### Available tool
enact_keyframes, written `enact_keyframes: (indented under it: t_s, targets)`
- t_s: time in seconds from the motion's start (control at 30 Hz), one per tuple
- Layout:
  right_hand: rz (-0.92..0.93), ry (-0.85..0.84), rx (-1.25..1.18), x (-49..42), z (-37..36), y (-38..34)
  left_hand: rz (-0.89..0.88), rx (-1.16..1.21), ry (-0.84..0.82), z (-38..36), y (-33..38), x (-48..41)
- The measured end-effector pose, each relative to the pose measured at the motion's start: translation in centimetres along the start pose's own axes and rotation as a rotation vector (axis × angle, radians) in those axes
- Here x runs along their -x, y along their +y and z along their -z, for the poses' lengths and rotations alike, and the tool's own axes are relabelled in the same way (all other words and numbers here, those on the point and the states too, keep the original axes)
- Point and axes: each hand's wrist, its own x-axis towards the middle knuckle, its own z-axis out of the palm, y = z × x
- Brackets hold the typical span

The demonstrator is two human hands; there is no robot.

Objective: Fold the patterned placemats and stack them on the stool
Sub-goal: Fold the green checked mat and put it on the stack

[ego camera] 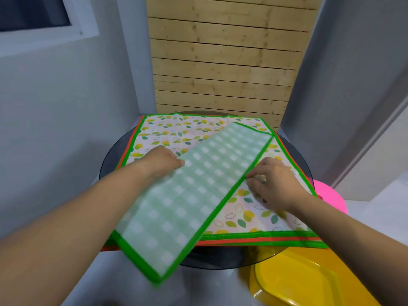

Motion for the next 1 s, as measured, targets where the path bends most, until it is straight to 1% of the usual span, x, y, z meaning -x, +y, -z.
enact_keyframes:
  t_s: [0.07, 0.13, 0.17, 0.23, 0.3, 0.33, 0.37, 0.4, 0.47, 0.53, 0.57, 0.6, 0.7, 0.8, 0.87, 1.0]
  targets:
    - [-0.023, -0.060, -0.168, 0.1, 0.4, -1.1, 0.093, 0.143, 0.063, -1.0, 0.1, 0.3]
    - [-0.064, -0.109, -0.350, 0.4, 0.6, -2.2, 0.184, 0.322, 0.088, -2.2, 0.1, 0.8]
    - [-0.056, -0.109, -0.367, 0.5, 0.6, -2.5, 0.228, 0.429, 0.070, -2.7, 0.2, 1.1]
    - [0.003, -0.095, -0.295, 0.6, 0.5, -2.8, 0.270, 0.622, 0.045, -3.7, 0.4, 1.7]
    - [0.030, -0.099, -0.274, 0.6, 0.6, -2.7, 0.241, 0.662, 0.054, -4.7, 0.6, 2.2]
    - [0.036, -0.101, -0.264, 0.6, 0.4, -2.6, 0.182, 0.607, 0.066, -5.1, 0.5, 2.3]
    - [0.037, -0.105, -0.247, 0.7, 0.3, -2.3, 0.093, 0.498, 0.075, -5.4, 0.5, 2.6]
    - [0.036, -0.111, -0.220, 0.7, 0.1, -2.0, -0.011, 0.346, 0.092, -5.4, 0.5, 3.1]
    - [0.050, -0.131, -0.180, 1.0, -0.3, -1.6, -0.221, -0.037, 0.143, -5.5, 0.2, 4.0]
    - [0.060, -0.171, -0.109, 1.5, -0.8, -1.5, -0.369, -0.398, 0.158, -5.6, -0.2, 4.9]
    - [0.060, -0.195, -0.076, 1.8, -1.0, -1.6, -0.428, -0.512, 0.129, -5.6, -0.5, 5.4]
    - [0.051, -0.213, -0.047, 2.2, -1.1, -1.7, -0.472, -0.585, 0.076, -5.7, -0.7, 5.8]
    - [0.043, -0.259, -0.016, 3.7, -1.2, -2.3, -0.570, -0.701, -0.112, -6.0, -1.6, 7.3]
    - [0.106, -0.318, 0.085, 4.9, -1.5, -2.7, -0.580, -0.797, -0.244, -5.9, -2.5, 7.9]
    - [0.120, -0.372, 0.164, 5.5, -1.7, -2.6, -0.561, -0.862, -0.287, -6.0, -3.3, 8.1]
    - [0.142, -0.448, 0.244, 6.7, -1.4, -2.5, -0.549, -0.892, -0.326, -6.1, -3.7, 8.5]
